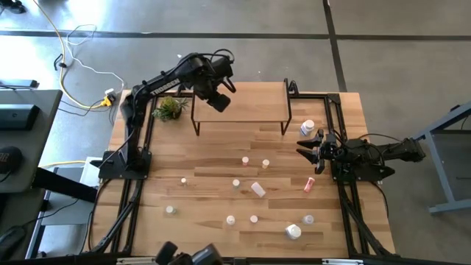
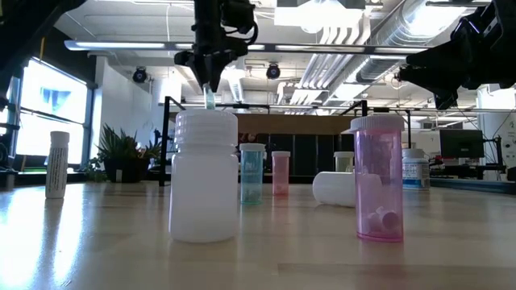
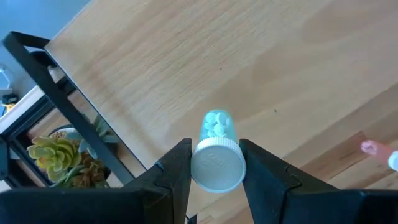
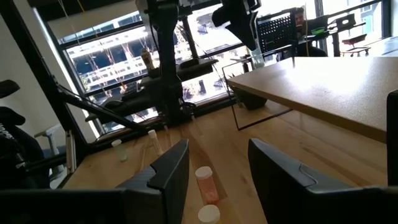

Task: Pick and place medicine bottles onto shelf by color
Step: Put the top left green pill bottle on the shelf, then put the yellow pill bottle on the shelf

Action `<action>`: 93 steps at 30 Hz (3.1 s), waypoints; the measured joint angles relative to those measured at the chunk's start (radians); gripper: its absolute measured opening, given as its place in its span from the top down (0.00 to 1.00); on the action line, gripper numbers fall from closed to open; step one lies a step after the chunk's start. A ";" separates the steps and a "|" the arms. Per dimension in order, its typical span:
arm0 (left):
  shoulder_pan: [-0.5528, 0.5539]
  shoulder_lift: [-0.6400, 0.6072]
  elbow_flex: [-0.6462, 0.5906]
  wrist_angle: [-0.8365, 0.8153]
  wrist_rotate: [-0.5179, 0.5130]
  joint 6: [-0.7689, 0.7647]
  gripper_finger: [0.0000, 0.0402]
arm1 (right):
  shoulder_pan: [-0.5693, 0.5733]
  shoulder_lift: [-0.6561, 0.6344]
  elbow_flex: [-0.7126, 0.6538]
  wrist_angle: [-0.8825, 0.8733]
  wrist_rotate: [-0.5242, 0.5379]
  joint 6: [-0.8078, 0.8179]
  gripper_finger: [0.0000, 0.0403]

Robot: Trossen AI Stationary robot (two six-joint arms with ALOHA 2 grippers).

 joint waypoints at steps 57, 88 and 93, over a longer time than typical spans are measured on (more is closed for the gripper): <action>0.000 0.001 0.237 0.011 0.188 0.061 0.56 | 0.000 0.000 0.000 0.000 0.000 0.000 0.61; -0.537 -0.124 0.238 0.069 0.138 -0.020 0.68 | 0.000 0.000 0.006 0.178 0.000 0.163 0.61; -0.602 -0.124 0.238 0.076 0.063 -0.066 0.71 | 0.000 0.000 0.057 0.177 0.001 0.186 0.61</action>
